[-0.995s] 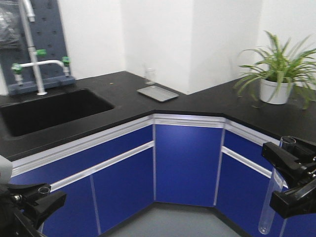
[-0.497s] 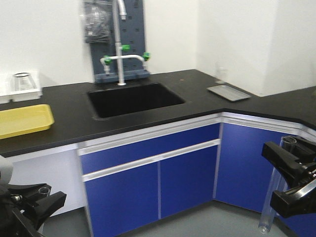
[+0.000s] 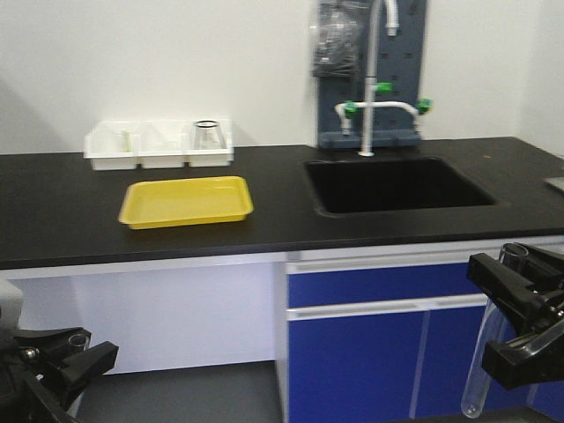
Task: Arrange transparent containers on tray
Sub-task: 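Drive the base to the bench with the yellow tray, holding both tubes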
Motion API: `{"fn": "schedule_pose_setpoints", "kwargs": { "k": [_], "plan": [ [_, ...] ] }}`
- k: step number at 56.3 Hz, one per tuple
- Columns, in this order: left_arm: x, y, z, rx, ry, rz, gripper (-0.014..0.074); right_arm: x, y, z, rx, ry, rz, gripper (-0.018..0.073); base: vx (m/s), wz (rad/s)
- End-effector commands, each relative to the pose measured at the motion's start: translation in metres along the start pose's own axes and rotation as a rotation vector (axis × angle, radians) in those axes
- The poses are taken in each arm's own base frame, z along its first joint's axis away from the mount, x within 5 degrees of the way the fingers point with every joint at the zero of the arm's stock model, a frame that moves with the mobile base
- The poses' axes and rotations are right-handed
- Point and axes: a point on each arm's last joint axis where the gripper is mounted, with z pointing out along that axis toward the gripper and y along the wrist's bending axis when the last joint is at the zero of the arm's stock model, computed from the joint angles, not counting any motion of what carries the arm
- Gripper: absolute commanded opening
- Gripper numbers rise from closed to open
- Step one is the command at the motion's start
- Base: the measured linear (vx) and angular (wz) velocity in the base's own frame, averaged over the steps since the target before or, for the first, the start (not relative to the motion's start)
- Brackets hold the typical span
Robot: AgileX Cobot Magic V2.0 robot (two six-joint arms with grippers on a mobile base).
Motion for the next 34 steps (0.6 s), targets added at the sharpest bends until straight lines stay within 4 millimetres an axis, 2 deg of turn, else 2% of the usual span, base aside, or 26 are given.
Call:
{"fn": "schedule_pose_setpoints", "kwargs": {
  "k": [1,18,34],
  "plan": [
    [-0.0163,-0.0024,-0.0069,0.025,-0.111,-0.003,-0.0003,-0.0177,0.0034,-0.0038,-0.037,-0.094,-0.012,-0.0011,0.18,0.56],
    [-0.0163,-0.0024,-0.0069,0.025,-0.111,-0.003,-0.0003,-0.0176,0.0033,-0.0038,-0.037,-0.093,-0.012,-0.0011,0.22,0.48],
    [-0.0163,-0.0024,-0.0069,0.025,-0.111,-0.003,-0.0003,-0.0175,0.0032,-0.0038,-0.036,-0.092,-0.012,-0.0011,0.31,0.26]
  ]
}}
